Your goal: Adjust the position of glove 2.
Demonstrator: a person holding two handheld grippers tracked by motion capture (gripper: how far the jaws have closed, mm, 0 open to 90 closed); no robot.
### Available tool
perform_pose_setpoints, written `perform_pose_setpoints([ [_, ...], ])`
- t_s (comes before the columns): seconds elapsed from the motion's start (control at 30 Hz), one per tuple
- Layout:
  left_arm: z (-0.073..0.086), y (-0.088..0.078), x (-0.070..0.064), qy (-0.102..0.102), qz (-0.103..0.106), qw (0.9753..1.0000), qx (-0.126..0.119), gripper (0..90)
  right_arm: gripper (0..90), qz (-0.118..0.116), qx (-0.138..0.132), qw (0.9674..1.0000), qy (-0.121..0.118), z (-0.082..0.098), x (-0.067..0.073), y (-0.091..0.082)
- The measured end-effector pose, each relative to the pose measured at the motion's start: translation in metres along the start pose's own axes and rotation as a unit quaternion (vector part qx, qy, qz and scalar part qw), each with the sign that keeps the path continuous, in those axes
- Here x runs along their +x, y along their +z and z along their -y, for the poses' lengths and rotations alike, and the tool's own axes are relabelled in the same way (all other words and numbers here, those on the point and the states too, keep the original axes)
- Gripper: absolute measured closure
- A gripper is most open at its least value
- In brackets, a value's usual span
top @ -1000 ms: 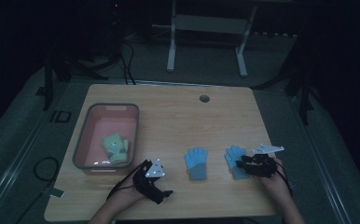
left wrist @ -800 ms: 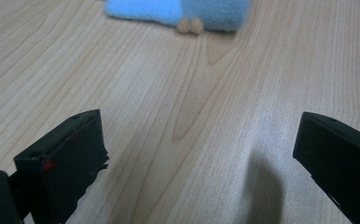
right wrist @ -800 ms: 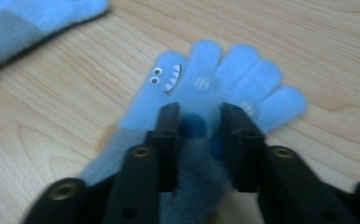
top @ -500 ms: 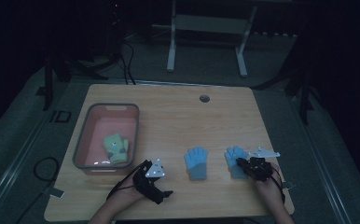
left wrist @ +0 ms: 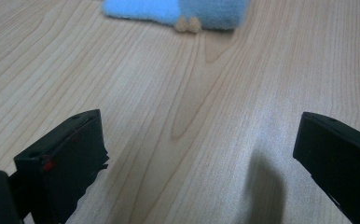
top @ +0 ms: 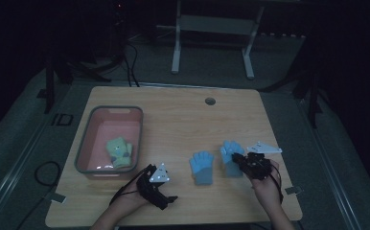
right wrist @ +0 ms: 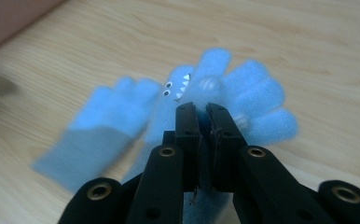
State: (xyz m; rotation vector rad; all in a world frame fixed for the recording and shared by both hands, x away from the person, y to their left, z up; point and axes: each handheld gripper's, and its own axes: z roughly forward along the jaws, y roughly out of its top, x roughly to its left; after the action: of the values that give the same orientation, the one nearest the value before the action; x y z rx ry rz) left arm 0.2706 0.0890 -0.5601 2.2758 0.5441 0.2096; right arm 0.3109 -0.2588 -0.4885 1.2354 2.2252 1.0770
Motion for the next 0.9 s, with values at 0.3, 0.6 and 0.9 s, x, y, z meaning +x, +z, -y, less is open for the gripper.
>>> perform_pose_setpoints([
  [0.3, 0.0, 0.0, 0.0, 0.003, -0.001, 1.0, 0.001, 2.5, 84.1, -0.043, -0.002, 0.9991, 0.006, -0.023, 0.048, 0.014],
  [0.6, 0.0, 0.0, 0.0, 0.002, -0.001, 1.0, 0.0, 2.5, 83.8, -0.067, 0.017, 0.9975, -0.011, -0.021, 0.074, 0.038],
  [0.9, 0.0, 0.0, 0.0, 0.005, -0.002, 1.0, 0.002, 2.5, 82.4, -0.068, 0.067, 0.9953, -0.017, -0.002, 0.07, 0.065],
])
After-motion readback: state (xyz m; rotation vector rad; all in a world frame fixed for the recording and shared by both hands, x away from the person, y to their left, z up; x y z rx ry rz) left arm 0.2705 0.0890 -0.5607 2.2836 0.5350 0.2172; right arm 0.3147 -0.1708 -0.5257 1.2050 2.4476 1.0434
